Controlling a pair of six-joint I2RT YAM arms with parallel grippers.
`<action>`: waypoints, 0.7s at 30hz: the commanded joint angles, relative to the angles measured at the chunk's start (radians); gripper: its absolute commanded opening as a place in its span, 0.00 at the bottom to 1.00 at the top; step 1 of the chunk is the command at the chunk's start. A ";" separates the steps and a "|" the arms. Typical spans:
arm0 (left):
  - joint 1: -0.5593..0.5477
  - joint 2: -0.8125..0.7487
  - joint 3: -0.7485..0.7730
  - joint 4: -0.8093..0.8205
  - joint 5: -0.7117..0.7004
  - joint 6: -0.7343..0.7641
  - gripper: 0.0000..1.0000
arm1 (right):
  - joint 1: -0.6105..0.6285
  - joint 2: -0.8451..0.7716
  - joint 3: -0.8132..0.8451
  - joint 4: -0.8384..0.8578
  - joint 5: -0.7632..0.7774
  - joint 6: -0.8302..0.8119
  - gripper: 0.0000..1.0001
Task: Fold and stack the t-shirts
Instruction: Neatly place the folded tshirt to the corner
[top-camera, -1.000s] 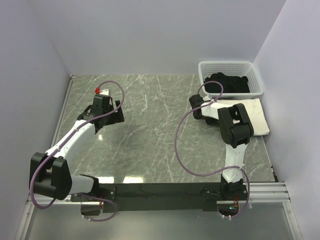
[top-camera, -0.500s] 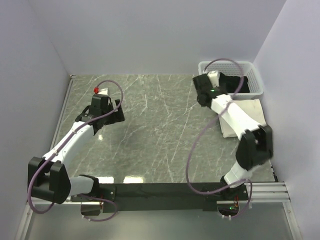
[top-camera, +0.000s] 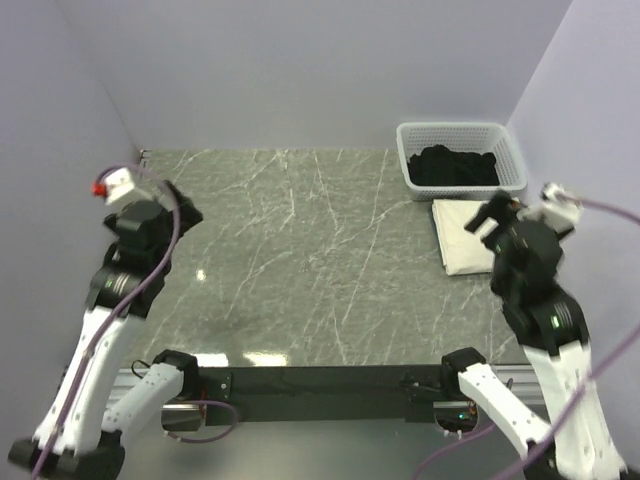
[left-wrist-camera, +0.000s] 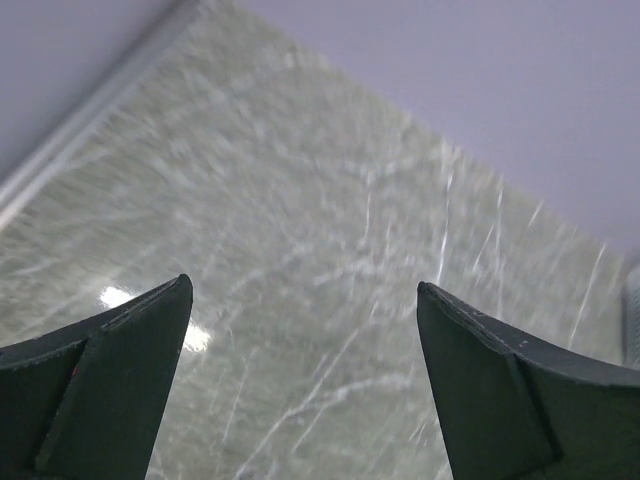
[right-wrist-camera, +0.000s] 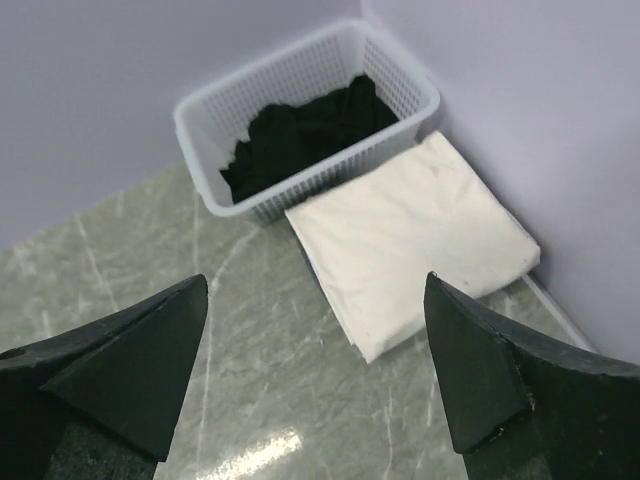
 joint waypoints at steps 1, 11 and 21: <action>0.002 -0.123 0.022 -0.055 -0.183 -0.055 0.99 | -0.001 -0.195 -0.110 0.073 -0.026 -0.001 0.95; 0.002 -0.549 -0.179 0.162 -0.292 0.014 0.99 | -0.001 -0.446 -0.335 0.285 -0.072 -0.114 0.95; 0.002 -0.591 -0.184 0.215 -0.295 0.066 0.99 | -0.004 -0.469 -0.375 0.361 -0.029 -0.150 0.96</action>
